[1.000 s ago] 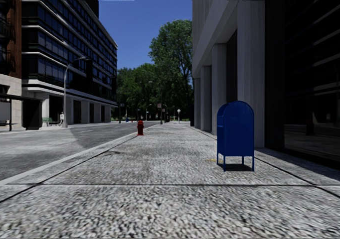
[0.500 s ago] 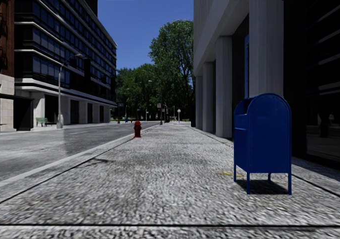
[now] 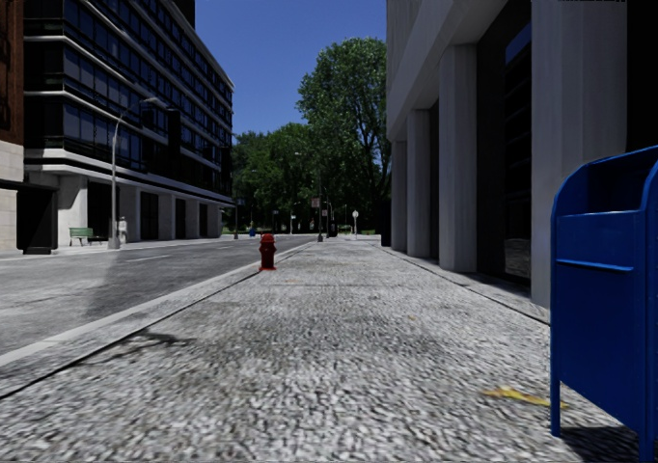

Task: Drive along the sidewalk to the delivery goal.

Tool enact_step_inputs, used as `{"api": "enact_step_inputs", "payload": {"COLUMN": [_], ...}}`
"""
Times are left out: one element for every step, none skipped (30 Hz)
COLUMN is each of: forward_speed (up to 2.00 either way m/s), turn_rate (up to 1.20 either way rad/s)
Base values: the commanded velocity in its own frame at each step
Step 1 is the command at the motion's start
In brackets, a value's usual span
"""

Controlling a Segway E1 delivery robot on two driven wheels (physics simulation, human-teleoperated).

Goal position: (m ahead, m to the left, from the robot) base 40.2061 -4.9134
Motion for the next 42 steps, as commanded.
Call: {"api": "enact_step_inputs", "payload": {"forward_speed": [2.00,2.00,2.00,2.00,2.00,2.00,2.00,2.00,2.00,2.00,2.00,2.00,2.00,2.00,2.00,2.00,2.00,2.00,2.00,2.00,2.00,2.00,2.00,2.00,2.00,2.00,2.00,2.00,2.00,2.00,2.00,2.00,2.00,2.00,2.00,2.00,2.00,2.00,2.00,2.00,2.00,2.00], "turn_rate": [0.00,0.00,0.00,0.00,0.00,0.00,0.00,0.00,0.00,0.00,0.00,0.00,0.00,0.00,0.00,0.00,0.00,0.00,0.00,0.00,0.00,0.00,0.00,0.00,0.00,0.00,0.00,0.00,0.00,0.00,0.00,0.00,0.00,0.00,0.00,0.00,0.00,0.00,0.00,0.00,0.00,0.00]}}
